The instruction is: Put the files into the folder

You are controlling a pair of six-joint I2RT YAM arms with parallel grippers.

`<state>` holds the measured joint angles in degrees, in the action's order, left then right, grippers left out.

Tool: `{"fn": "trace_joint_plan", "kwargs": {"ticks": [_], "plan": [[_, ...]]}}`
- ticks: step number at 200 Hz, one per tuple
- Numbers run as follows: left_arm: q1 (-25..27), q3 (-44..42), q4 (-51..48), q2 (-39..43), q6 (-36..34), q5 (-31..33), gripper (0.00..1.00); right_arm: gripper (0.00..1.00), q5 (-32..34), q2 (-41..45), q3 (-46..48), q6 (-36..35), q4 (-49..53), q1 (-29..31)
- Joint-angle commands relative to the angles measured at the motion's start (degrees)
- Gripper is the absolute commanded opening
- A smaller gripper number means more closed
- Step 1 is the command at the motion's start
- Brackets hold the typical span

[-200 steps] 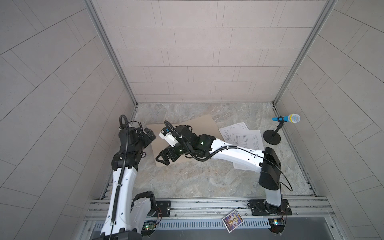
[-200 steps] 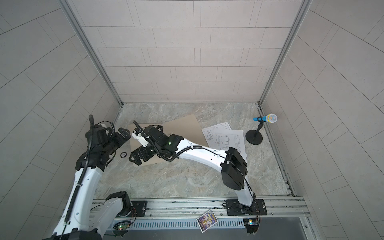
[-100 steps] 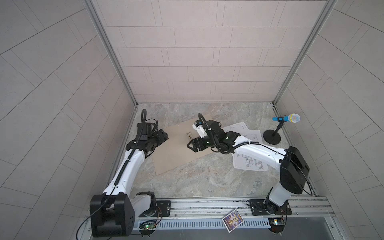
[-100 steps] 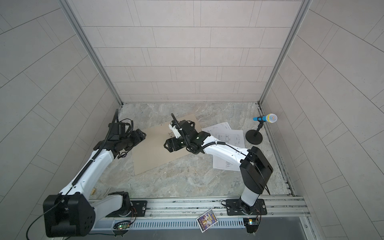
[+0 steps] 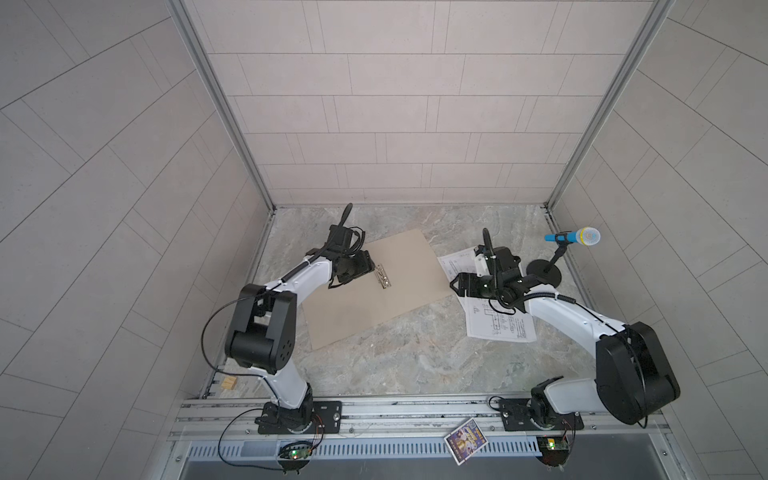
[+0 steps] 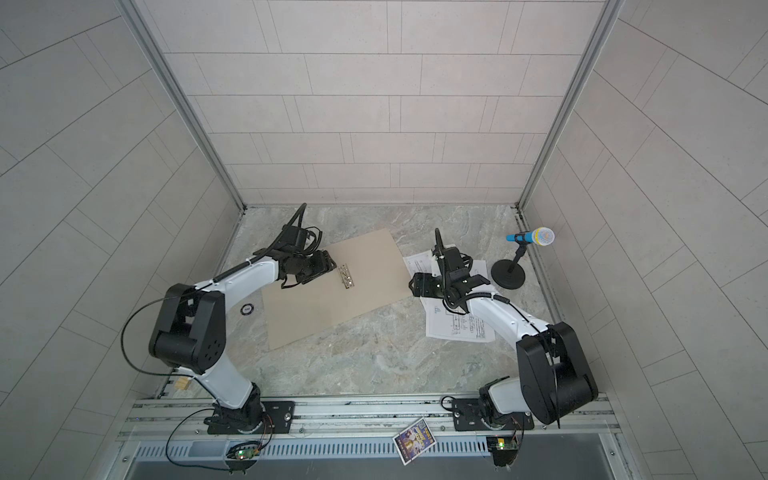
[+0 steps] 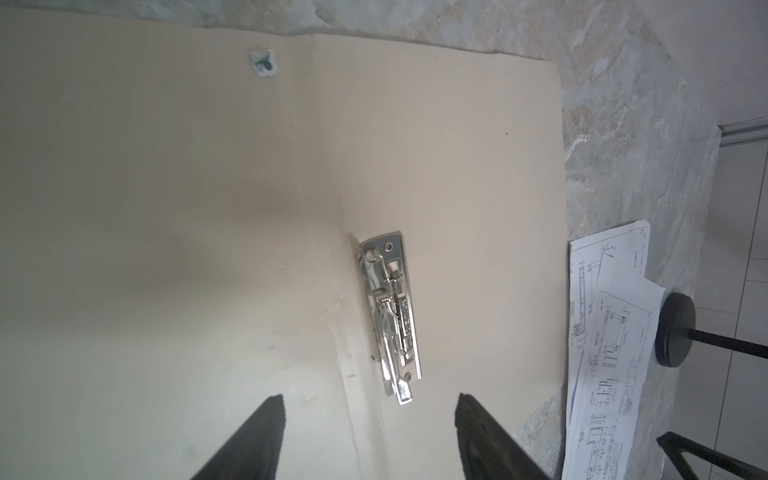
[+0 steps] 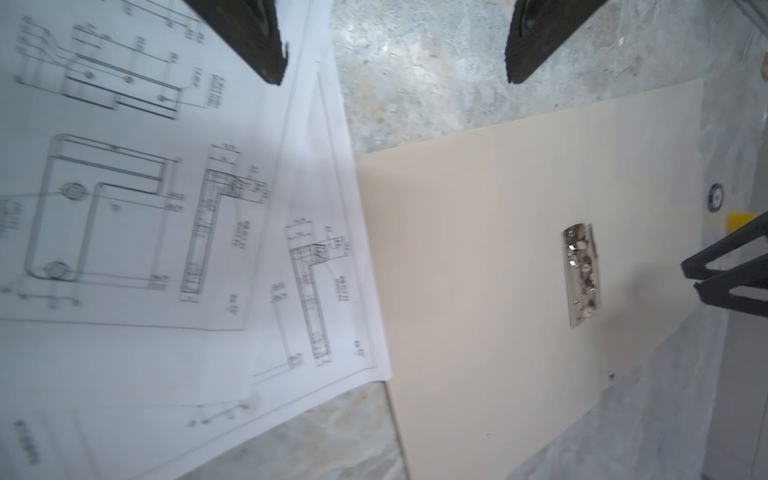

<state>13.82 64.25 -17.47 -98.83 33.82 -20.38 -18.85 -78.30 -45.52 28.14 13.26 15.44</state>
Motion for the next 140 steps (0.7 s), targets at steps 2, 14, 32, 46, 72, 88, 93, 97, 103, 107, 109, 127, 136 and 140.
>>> {"fn": "trace_joint_plan", "kwargs": {"ticks": [2, 14, 32, 46, 72, 88, 93, 97, 103, 107, 109, 127, 136, 140], "plan": [[1.04, 2.23, 0.38, -2.69, -0.75, -0.27, 0.69, 0.87, 0.74, 1.89, 1.84, -0.75, 1.44, -4.82], [2.53, 2.38, 0.83, -2.82, -0.52, 0.08, 0.69, 0.88, 0.79, 2.21, 2.59, -1.25, 2.3, -7.84], [6.73, 3.09, 1.58, -2.81, -0.6, 0.19, 0.7, 0.91, 1.52, 2.75, 3.45, -2.0, 3.41, -11.52], [10.48, 4.44, 1.91, -3.74, -0.5, -0.44, 0.7, 0.94, 2.46, 3.3, 4.16, -1.85, 4.27, -14.04], [16.92, 6.99, 4.36, -6.07, 1.41, -0.87, 0.7, 0.98, 4.65, 4.81, 6.22, -1.9, 5.62, -18.27], [20.33, 8.1, 6.4, -8.03, 3.75, -2.03, 0.7, 0.99, 7.51, 5.91, 7.58, -2.03, 6.2, -19.95], [21.23, 8.25, 7.43, -8.72, 4.81, -2.68, 0.7, 0.99, 8.44, 6.19, 7.84, -2.26, 6.5, -20.44], [22.07, 8.26, 8.34, -9.34, 5.55, -3.15, 0.7, 0.99, 8.86, 6.37, 8.02, -2.34, 6.72, -20.8], [23.22, 8.27, 9.89, -10.1, 6.65, -3.85, 0.7, 0.99, 9.18, 6.61, 8.28, -2.59, 6.92, -21.46], [24.04, 8.31, 10.69, -10.65, 7.17, -4.11, 0.7, 0.99, 9.26, 6.8, 8.43, -2.73, 6.92, -21.86], [24.54, 8.34, 10.95, -10.99, 7.34, -4.22, 0.7, 0.99, 9.31, 6.79, 8.49, -2.78, 6.95, -22.03], [28.03, 8.76, 13.62, -13.45, 9.76, -4.86, 0.7, 0.99, 10.69, 7.02, 8.99, -2.49, 7.29, -23.81], [29.54, 8.64, 15.46, -14.69, 11.03, -5.37, 0.7, 0.99, 11.41, 7.26, 9.21, -2.15, 7.31, -24.52], [30.16, 8.65, 16.29, -15.11, 11.58, -5.67, 0.7, 0.99, 11.55, 7.35, 9.37, -2.06, 7.23, -24.8]]}}
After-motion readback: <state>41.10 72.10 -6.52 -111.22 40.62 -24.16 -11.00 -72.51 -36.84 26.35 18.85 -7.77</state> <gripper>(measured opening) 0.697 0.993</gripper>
